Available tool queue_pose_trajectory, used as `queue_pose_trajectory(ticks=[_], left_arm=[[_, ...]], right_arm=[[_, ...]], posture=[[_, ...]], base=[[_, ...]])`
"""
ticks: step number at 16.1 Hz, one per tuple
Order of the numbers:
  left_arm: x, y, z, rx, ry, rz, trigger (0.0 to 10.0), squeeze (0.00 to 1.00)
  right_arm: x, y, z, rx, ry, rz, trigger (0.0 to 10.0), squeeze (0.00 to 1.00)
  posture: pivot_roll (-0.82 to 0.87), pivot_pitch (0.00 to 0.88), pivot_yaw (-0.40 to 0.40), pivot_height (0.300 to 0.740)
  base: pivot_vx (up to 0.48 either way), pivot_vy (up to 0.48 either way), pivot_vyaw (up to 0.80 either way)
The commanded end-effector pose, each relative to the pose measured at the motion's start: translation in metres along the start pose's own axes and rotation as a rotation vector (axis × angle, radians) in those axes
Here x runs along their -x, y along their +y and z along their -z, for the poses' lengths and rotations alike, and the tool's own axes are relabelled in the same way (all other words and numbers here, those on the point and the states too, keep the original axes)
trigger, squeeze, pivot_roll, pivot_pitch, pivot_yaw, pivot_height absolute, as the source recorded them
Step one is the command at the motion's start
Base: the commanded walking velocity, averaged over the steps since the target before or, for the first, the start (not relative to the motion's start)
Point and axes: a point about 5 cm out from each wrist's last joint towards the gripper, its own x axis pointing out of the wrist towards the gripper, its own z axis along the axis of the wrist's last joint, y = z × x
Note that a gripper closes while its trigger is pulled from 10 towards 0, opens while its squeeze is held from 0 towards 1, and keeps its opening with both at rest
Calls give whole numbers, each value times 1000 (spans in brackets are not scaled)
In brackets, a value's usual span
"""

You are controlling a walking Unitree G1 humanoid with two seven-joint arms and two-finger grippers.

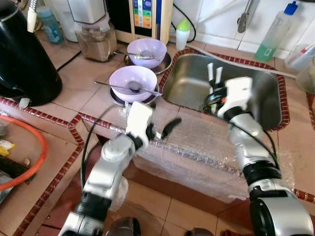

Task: Kitchen organization

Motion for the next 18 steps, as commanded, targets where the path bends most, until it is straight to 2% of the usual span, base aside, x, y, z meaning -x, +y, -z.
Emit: queue_pose_trajectory(ticks=[1, 3, 4, 5, 6, 11, 14, 16, 18], left_arm=[[-2, 4, -1, -13, -2, -33, 10000, 1000], [-4, 3, -2, -23, -1, -34, 10000, 1000], [-5, 4, -1, -28, 3, -37, 10000, 1000], [-5, 4, 0, -29, 6, -37, 10000, 1000], [-6, 4, 2, -40, 12, -32, 10000, 1000], [-8, 4, 4, -52, 22, -23, 10000, 992], [-10, 3, 3, -70, 17, -11, 10000, 992], [-7, 4, 1, -87, 8, -11, 10000, 996], [0, 5, -1, -108, -12, -18, 10000, 1000]], right_arm=[[-4, 3, -2, 41, -8, -24, 0, 0], [-6, 7, 1, 111, 17, -52, 0, 0], [-7, 9, 5, 136, 47, -74, 7451, 0], [-7, 9, 7, 144, 54, -76, 9647, 886], [-9, 11, 11, 149, 82, -84, 10000, 1000], [-14, 17, 11, 165, 94, -154, 10000, 1000], [-14, 19, 9, 136, 76, -188, 10000, 1000], [-9, 20, 9, 98, 56, -202, 10000, 1000], [3, 21, 14, 84, 38, -202, 10000, 1000]], posture=[[29, 134, 13, 740], [25, 131, 15, 740], [21, 127, 19, 740], [21, 127, 19, 740], [18, 120, 25, 740], [12, 110, 36, 740], [6, 86, 49, 740], [-2, 61, 59, 740], [-8, 48, 61, 740]], base=[[0, 0, 0], [0, 0, 0], [0, 0, 0], [0, 0, 0], [0, 0, 0], [0, 0, 0], [0, 0, 0], [0, 0, 0], [0, 0, 0]])
